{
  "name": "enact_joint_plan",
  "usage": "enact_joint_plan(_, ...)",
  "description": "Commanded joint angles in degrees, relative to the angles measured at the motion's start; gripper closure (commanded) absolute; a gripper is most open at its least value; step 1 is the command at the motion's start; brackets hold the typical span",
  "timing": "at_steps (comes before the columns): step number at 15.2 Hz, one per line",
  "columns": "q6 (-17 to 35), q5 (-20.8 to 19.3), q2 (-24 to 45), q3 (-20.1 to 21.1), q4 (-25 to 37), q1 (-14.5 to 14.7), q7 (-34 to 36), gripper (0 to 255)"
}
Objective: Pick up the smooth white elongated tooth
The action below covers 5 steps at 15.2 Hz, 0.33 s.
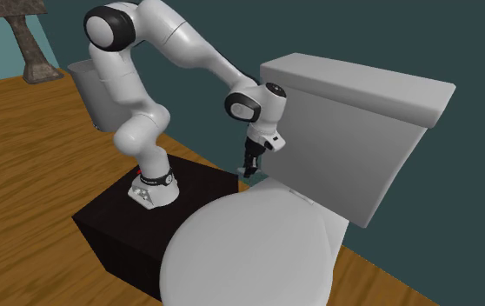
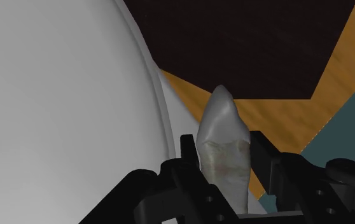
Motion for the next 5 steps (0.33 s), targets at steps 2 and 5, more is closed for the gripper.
enact_joint_plan(2, -2.7, 0.1, -1.6, 0.0, 1.1, 0.0, 0.1, 255)
enact_joint_plan(5, -3.7, 0.1, -2.1, 0.0, 1.6, 0.0, 0.1, 255)
